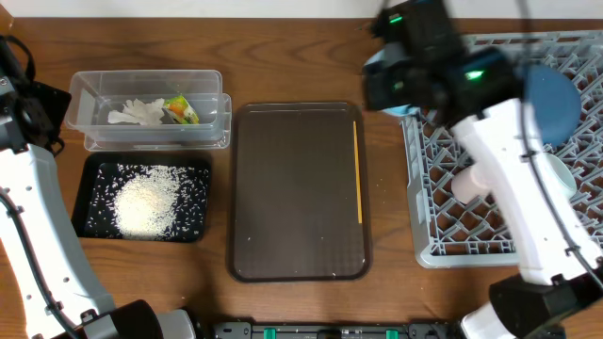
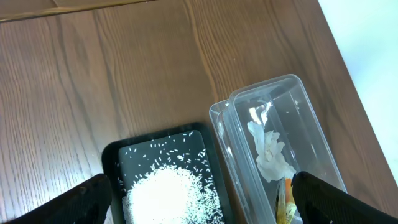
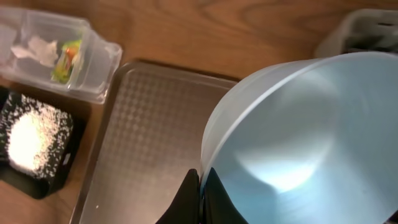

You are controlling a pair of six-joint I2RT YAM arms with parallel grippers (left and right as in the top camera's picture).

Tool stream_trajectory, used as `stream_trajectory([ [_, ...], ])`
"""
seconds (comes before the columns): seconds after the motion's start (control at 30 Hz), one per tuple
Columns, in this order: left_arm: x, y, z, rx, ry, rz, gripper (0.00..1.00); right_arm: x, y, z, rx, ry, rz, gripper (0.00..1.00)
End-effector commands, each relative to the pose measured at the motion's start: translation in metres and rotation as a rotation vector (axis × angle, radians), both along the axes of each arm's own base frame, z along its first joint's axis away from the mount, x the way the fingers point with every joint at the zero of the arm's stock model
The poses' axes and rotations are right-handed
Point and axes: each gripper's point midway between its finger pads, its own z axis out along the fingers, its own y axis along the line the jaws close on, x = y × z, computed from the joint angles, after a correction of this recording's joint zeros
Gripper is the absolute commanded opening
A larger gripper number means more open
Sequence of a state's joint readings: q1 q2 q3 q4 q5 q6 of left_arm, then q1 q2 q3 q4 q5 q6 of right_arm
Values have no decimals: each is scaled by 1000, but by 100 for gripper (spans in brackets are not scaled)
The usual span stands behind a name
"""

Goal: Sort waste into correct bins and load items into the dishwasher rack
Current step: 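Lift the saucer and carry it to the rack's back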

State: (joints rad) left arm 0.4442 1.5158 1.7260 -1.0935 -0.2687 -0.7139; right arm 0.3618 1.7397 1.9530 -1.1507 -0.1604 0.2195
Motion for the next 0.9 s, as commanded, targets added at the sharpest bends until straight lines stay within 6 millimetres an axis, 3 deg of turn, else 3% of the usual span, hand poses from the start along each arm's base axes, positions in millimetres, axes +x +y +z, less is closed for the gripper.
stream_trajectory([
  [0.0,-2,3,0,8,7,12,95,5,-17,9,117,12,65,1],
  [0.33,-2,3,0,8,7,12,95,44,-69,36,534,-170,208,1],
  [0.57,-2,3,0,8,7,12,95,69,-86,-2,717,-178,129,1],
  [0.87,-2,3,0,8,7,12,95,74,-92,-38,758,-217,94,1],
])
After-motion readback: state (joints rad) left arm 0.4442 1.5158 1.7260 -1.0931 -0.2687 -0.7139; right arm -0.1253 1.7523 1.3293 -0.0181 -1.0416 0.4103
